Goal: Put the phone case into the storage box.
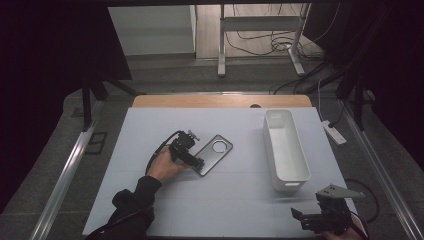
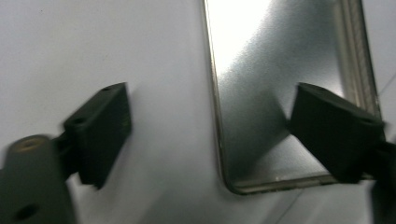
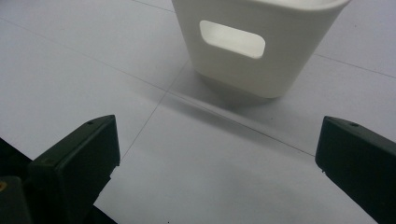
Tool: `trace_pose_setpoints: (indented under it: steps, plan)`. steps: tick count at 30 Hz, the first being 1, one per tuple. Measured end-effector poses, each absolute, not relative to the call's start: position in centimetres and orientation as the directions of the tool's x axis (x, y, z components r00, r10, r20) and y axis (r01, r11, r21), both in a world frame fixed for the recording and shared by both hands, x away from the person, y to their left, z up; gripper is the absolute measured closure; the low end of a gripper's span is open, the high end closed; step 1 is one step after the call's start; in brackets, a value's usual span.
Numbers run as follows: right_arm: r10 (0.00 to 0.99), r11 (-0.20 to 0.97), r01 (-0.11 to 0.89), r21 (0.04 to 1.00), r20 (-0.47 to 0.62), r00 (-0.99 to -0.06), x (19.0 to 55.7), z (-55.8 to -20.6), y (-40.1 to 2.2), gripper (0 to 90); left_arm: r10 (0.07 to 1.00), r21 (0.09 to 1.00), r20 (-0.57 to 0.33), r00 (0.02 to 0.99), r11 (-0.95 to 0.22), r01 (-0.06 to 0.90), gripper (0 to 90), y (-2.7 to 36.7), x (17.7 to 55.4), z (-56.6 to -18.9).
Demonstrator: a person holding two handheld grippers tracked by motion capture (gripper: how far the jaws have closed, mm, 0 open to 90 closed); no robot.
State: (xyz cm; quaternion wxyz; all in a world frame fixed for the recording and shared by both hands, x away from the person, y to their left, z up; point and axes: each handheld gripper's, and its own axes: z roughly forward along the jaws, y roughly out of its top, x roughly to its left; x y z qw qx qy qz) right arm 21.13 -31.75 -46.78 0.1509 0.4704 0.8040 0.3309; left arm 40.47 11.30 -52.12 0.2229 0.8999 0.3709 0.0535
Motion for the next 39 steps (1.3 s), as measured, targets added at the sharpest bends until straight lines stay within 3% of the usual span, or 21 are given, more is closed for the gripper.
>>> trace_pose_setpoints:
  steps: [3,6,8,13,16,39]
  plan:
    - [0.856,0.339,0.657,0.674,0.068,-0.512,21.1,-46.8,-31.7,0.1,0.695,0.449,-0.077,0.715,-0.616,0.647,29.2,11.6,40.4,-51.8]
    - [0.857,0.339,0.657,0.673,0.068,-0.512,21.1,-46.8,-31.7,0.1,0.700,0.452,-0.085,0.709,-0.607,0.653,48.0,11.8,40.4,-51.7]
    - [0.856,0.340,0.657,0.672,0.067,-0.512,21.1,-46.8,-31.7,0.2,0.703,0.452,-0.094,0.705,-0.601,0.659,52.4,11.9,40.4,-51.6]
    - [0.857,0.341,0.658,0.672,0.067,-0.512,21.1,-46.8,-31.7,0.1,0.695,0.456,-0.157,0.701,-0.579,0.676,77.9,12.1,40.4,-51.6]
    - [0.857,0.340,0.659,0.671,0.068,-0.511,21.1,-46.8,-31.7,0.1,0.714,0.454,-0.151,0.684,-0.565,0.689,85.4,12.2,40.4,-51.6]
    - [0.857,0.334,0.657,0.676,0.072,-0.510,21.1,-46.8,-31.8,0.1,0.728,0.564,-0.181,0.661,-0.474,0.676,89.3,14.4,38.7,-51.6]
